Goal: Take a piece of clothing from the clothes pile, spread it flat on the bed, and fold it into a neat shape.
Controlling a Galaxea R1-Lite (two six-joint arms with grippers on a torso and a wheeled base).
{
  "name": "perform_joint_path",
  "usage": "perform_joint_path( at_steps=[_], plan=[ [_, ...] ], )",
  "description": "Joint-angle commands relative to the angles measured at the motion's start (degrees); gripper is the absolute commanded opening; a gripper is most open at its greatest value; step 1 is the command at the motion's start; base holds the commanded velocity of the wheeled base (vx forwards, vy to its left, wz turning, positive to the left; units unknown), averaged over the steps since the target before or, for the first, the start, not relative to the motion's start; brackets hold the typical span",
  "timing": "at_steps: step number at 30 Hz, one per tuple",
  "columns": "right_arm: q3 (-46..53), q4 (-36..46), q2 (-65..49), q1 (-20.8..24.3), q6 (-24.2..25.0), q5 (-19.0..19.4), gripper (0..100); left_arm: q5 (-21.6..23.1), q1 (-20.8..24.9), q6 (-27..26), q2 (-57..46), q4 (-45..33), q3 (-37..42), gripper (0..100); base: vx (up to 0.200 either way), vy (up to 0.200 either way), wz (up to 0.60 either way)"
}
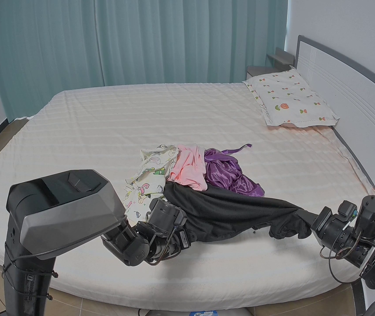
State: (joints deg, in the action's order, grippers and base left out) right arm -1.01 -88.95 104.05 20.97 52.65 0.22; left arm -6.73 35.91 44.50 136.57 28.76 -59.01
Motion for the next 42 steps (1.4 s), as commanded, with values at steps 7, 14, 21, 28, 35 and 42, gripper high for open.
perform_joint_path(
  at_steps=[7, 14, 21, 28, 35, 42],
  plan=[
    [0.0, -1.0, 0.5, -0.2, 0.1, 0.0, 0, -0.5, 0.0, -0.1, 1.0, -2.5, -0.3, 0, 0.0, 0.0, 0.0],
    [0.0, -1.0, 0.5, -0.1, 0.3, 0.0, 0, -3.6, 0.2, 0.2, -1.0, -6.1, -0.2, 0, 0.0, 0.0, 0.0],
    [-1.7, -1.0, -0.8, 0.0, 1.0, 1.0, 0, -3.0, -0.6, 5.3, -9.7, -6.1, 0.7, 0, 0.0, 0.0, 0.0],
    [-10.4, -1.0, -0.1, -3.3, 0.4, 7.9, 0, -2.5, -0.9, 7.6, -21.5, -6.3, 0.5, 0, 0.0, 0.0, 0.0],
    [-26.5, 4.1, -3.0, -4.0, -4.1, 9.8, 0, -3.6, -3.7, 9.4, -31.4, -5.0, -3.9, 0, 0.0, 0.0, 0.0],
    [-41.2, 13.8, -10.1, -4.2, -6.9, 10.1, 0, -6.6, -8.7, 9.8, -39.0, -4.4, -5.1, 0, 0.0, 0.0, 0.0]
  ],
)
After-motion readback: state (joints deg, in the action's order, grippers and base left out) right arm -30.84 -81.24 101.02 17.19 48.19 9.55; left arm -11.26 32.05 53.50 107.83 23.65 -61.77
